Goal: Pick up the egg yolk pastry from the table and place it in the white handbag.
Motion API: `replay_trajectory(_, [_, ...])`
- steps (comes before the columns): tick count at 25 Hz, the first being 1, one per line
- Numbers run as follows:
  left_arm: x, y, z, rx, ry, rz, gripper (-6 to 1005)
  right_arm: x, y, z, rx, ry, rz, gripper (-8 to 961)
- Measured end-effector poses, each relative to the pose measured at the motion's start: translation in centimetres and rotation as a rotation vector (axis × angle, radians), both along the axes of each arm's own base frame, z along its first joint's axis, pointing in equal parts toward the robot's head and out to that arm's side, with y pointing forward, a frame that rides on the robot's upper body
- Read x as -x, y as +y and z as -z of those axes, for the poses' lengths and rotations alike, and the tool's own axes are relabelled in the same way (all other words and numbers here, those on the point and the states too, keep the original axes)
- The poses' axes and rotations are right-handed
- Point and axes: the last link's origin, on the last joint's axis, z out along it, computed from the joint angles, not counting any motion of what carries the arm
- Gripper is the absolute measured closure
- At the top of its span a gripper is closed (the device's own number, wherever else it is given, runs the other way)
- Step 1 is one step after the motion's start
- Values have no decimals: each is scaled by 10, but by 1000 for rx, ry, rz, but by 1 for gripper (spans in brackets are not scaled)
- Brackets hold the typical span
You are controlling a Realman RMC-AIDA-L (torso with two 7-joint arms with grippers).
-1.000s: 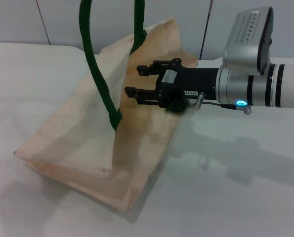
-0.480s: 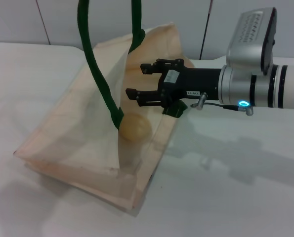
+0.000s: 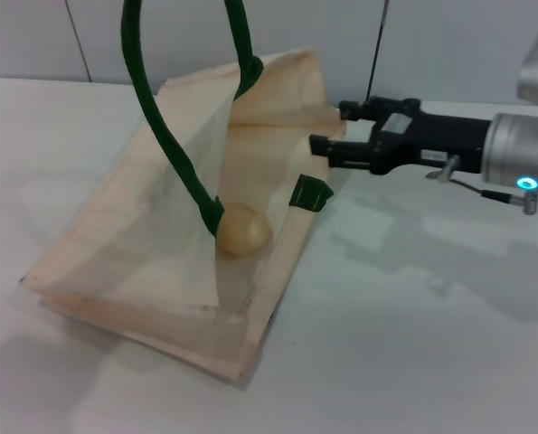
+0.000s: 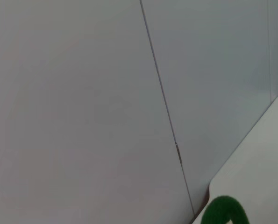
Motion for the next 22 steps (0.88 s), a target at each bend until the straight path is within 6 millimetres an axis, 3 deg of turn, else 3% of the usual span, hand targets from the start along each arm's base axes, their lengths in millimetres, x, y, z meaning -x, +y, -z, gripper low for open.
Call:
replay_trajectory(16, [1, 1, -4, -20, -35, -15, 674, -10, 4, -14, -37, 23, 38, 158])
replay_trajectory(22, [18, 1, -17, -75, -94, -72, 620, -27, 8, -37, -110, 72, 102, 160])
